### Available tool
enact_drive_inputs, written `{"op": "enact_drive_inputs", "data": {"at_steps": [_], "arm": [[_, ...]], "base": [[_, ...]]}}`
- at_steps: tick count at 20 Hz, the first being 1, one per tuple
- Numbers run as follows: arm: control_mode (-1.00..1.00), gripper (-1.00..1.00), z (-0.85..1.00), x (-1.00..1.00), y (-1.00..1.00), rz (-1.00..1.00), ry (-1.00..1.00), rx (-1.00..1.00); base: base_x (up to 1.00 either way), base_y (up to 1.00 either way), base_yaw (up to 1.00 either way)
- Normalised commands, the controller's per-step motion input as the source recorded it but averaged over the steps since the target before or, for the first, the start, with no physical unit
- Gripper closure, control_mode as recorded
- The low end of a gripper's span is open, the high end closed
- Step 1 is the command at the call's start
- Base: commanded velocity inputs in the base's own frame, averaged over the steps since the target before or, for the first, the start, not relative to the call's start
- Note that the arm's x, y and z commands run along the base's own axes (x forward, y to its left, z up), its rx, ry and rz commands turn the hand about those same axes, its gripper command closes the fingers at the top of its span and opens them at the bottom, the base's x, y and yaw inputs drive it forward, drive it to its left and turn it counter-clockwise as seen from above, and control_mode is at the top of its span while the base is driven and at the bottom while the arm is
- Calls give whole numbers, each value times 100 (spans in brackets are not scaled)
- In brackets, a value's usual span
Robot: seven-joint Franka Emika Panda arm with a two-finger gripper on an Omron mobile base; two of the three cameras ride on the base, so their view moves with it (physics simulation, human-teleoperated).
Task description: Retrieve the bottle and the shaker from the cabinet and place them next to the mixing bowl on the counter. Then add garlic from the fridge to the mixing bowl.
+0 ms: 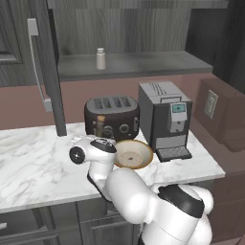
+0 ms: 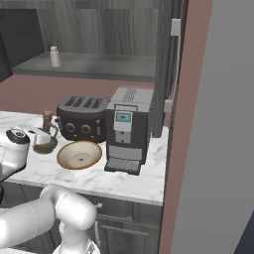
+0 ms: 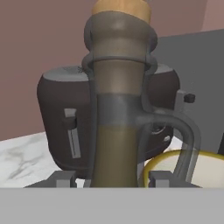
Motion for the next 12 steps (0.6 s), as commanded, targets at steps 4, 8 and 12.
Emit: {"op": "enact_drive_inputs", "data": {"at_steps": [4, 8, 12], "arm": [[-100, 100, 0, 14, 0, 0, 0, 0], [-100, 100, 0, 7, 0, 1, 0, 0], [-100, 100, -6, 9, 0, 1, 0, 0]], "base": [[0, 0, 0], [0, 0, 0], [0, 0, 0]]}}
